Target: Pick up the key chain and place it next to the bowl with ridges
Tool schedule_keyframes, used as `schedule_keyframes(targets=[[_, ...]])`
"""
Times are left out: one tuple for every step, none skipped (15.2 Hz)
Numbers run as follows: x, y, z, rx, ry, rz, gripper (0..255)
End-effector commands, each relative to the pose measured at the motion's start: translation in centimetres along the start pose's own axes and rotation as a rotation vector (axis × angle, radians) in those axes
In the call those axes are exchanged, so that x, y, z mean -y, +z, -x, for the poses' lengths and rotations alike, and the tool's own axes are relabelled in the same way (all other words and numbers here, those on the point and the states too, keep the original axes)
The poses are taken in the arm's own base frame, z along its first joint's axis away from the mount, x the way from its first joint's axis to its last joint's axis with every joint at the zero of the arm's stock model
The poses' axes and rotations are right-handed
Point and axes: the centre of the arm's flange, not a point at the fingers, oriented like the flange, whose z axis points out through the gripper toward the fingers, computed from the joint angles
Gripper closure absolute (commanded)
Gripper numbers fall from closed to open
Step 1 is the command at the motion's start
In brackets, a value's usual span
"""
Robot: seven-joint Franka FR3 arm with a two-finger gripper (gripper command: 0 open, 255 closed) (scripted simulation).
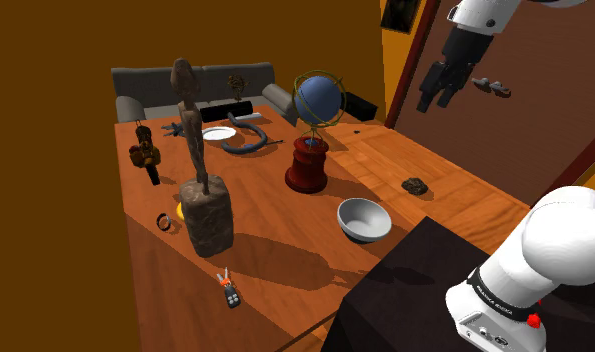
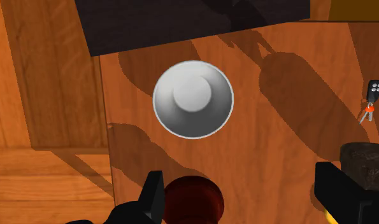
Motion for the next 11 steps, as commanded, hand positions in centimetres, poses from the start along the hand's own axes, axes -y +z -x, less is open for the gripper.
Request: schedule_keyframes(targets=[[0.0, 0.0, 0.0, 0.000, 0.000, 0.000, 0], [0.9, 0.9, -0.2, 0.001, 0.000, 0.001, 0], [1.9, 1.9, -0.4, 0.003, -0.001, 0.001, 0], [2.8, 2.8, -0.6, 0.004, -0.001, 0.002, 0], [3.7, 3.7, -0.9, 0.006, -0.002, 0.003, 0], [4.6, 4.7, -1.1, 0.007, -0.002, 0.004, 0], [5.5, 5.6, -1.3, 0.008, -0.003, 0.004, 0], [6.5, 6.5, -1.5, 0.010, -0.003, 0.005, 0], [7.4, 7.5, -1.7, 0.011, -0.003, 0.006, 0], [8.3, 8.4, -1.9, 0.013, -0.004, 0.007, 0], [9.2, 9.4, -2.1, 0.014, -0.004, 0.007, 0]])
